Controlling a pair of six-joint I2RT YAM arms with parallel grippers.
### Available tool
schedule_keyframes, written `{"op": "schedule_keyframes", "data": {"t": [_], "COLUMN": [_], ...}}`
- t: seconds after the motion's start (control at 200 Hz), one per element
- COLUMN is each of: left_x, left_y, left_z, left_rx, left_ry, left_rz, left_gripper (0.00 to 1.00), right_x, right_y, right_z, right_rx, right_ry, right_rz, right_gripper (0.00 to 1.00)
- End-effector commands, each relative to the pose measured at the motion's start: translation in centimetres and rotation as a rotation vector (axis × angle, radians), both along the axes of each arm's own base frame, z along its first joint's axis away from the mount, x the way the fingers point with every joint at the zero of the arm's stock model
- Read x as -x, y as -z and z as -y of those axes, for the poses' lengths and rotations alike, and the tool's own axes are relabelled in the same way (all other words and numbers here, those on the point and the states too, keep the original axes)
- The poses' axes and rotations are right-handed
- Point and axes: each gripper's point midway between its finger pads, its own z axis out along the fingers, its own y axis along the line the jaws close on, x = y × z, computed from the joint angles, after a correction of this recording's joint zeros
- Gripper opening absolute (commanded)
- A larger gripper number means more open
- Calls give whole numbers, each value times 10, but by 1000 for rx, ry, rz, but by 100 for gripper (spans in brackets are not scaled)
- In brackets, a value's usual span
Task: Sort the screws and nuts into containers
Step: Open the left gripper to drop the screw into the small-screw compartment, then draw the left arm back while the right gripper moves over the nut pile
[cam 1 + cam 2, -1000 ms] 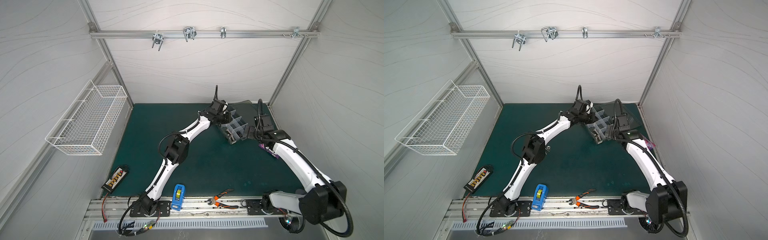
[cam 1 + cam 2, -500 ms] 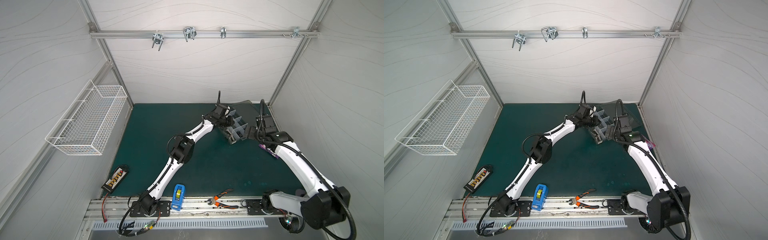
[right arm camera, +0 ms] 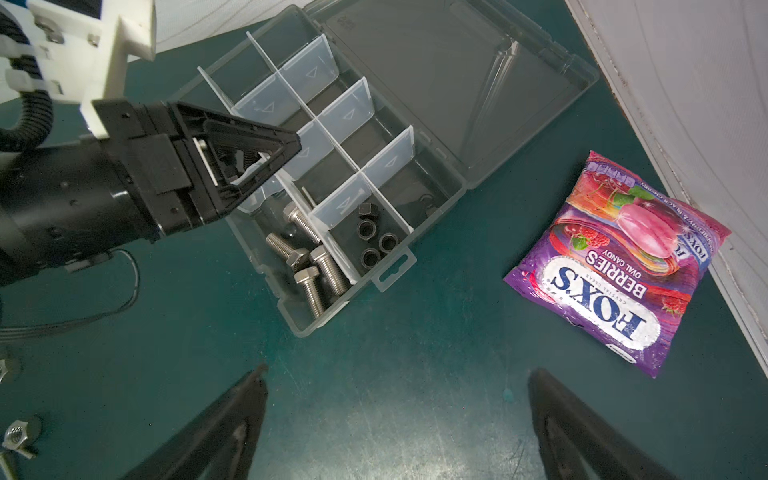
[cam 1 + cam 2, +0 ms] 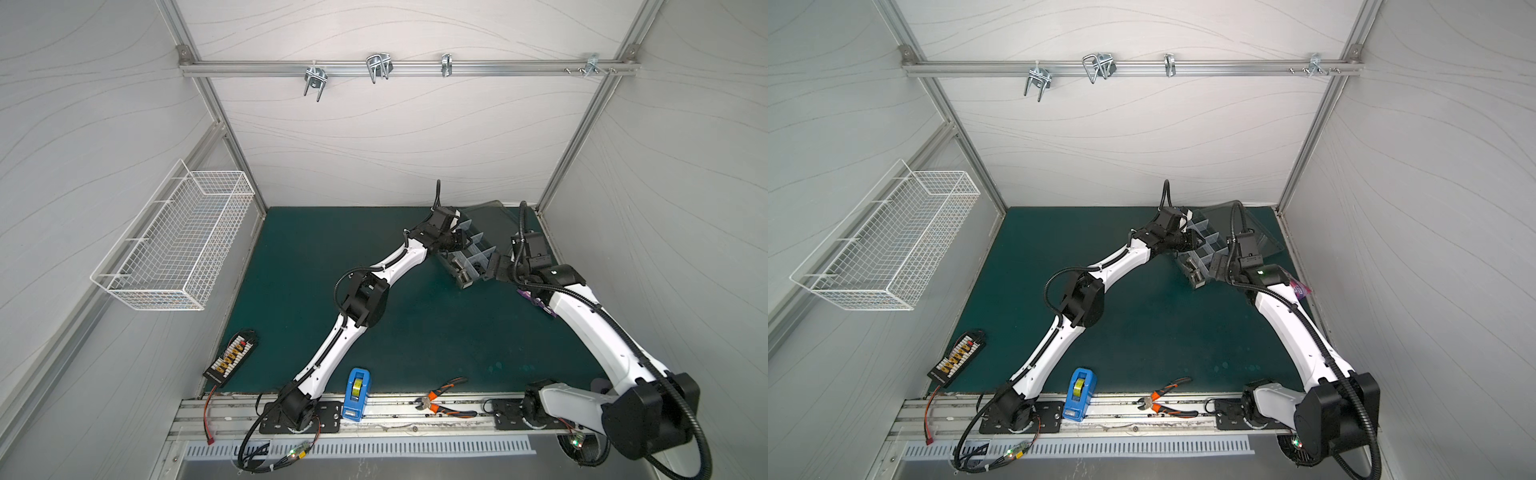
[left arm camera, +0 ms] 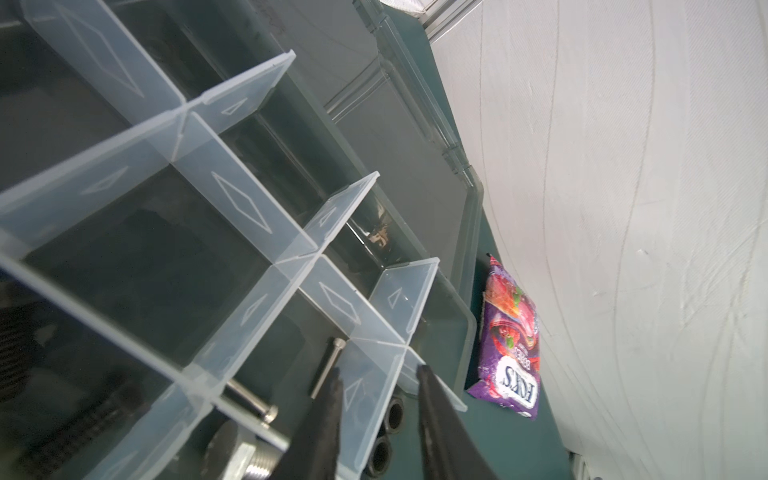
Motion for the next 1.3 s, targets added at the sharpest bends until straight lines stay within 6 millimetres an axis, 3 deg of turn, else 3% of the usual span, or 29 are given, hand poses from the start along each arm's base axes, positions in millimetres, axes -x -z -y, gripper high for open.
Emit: {"op": "schedule_keyframes", "data": {"t": [0.0, 0.155, 0.225, 0.3, 0.34, 0.565, 0.725, 0.86, 1.09, 1.295], "left_x": [-6, -5, -6, -7, -4, 15, 44, 74, 132, 173], "left_y": [-69, -113, -124, -125, -117, -84, -70, -59, -41, -36], "left_z": [-19, -64, -90, -122, -141, -244, -306, -346, -394, -421], "left_rx": [39, 52, 57, 83, 90, 43, -42, -126, -260, -310], "left_ry": [-51, -137, -192, -262, -304, -524, -656, -726, -821, -869], "left_rz": [111, 166, 151, 110, 77, -12, -24, -54, -63, -51], "left_gripper": [37, 46, 49, 54, 59, 99, 99, 99, 99, 99], "right_x": [0, -1, -3, -3, -4, -1, 4, 12, 31, 48], "right_y": [-8, -9, -7, -4, -2, 5, 18, 32, 58, 80], "right_z": [-5, -14, -20, -29, -35, -84, -132, -173, -237, -283], "right_rx": [-26, -53, -56, -51, -46, -36, -29, 3, 40, 83], "right_ry": [-31, -66, -90, -123, -144, -281, -408, -518, -689, -806], "right_rz": [31, 37, 39, 30, 25, 2, -36, -75, -137, -181], "right_gripper": [99, 99, 99, 99, 99, 96, 92, 91, 90, 88]}}
